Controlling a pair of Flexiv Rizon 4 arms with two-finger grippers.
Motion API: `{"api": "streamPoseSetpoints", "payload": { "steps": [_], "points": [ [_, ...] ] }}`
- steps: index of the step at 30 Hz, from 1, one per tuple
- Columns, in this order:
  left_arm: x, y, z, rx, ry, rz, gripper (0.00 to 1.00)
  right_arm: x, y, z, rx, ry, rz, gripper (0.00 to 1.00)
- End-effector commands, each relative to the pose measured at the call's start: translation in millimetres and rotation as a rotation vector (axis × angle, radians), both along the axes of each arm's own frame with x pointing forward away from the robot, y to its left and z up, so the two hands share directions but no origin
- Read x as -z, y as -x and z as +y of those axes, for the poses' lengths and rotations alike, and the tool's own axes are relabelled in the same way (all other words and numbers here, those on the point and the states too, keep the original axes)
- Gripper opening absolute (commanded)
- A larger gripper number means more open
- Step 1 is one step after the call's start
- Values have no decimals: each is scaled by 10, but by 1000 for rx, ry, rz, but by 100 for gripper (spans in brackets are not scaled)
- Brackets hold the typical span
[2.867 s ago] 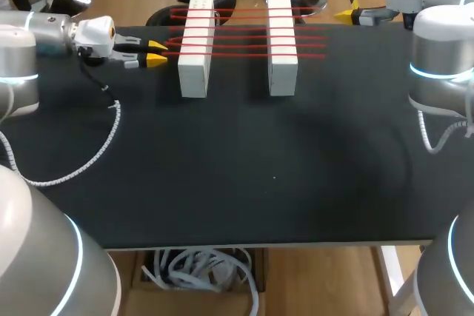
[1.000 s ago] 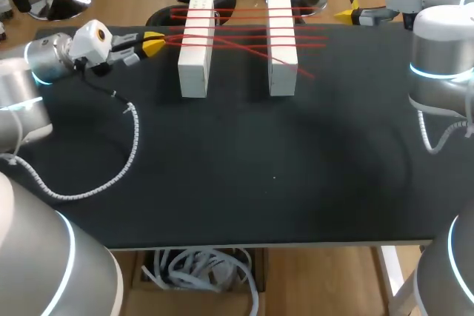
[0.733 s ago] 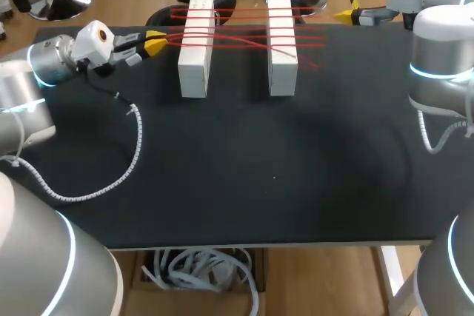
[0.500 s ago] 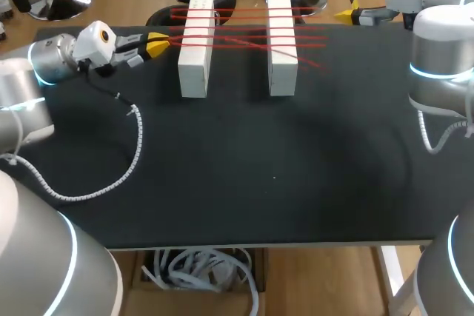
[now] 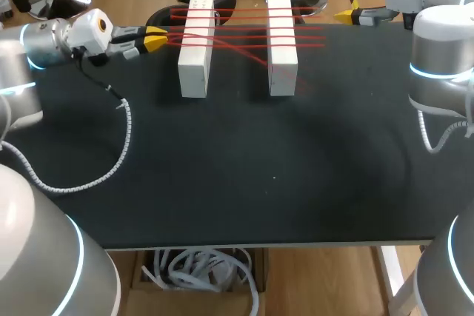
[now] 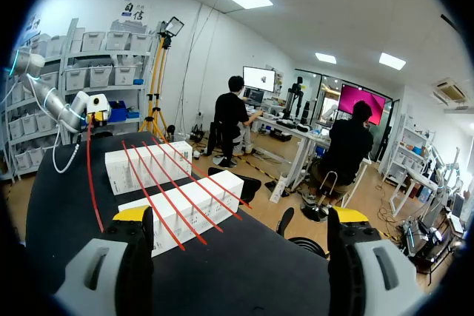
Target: Grab the tape and strap the tape.
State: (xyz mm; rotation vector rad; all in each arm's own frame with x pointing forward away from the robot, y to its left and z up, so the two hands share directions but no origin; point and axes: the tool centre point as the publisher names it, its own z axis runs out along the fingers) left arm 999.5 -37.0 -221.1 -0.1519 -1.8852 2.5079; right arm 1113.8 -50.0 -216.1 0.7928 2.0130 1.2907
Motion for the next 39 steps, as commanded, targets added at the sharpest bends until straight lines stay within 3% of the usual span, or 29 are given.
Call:
{"api": "streamPoseSetpoints", "payload": {
  "steps": [1, 7, 15, 21, 30, 39],
  "points": [
    [-7, 14, -2, -3, -2, 0, 0, 0, 0, 0, 0, 0, 0, 100],
    [-7, 14, -2, -3, -2, 0, 0, 0, 0, 0, 0, 0, 0, 100],
    [-233, 201, -188, 50, 172, 19, 0, 0, 0, 0, 0, 0, 0, 100],
    [-407, 332, -283, 61, 224, 60, 0, 0, 0, 0, 0, 0, 0, 100],
    [-621, 538, -306, 25, 251, 79, 0, 0, 0, 0, 0, 0, 0, 100],
    [-699, 729, -277, 2, 265, 99, 0, 0, 0, 0, 0, 0, 0, 100]
  ]
}}
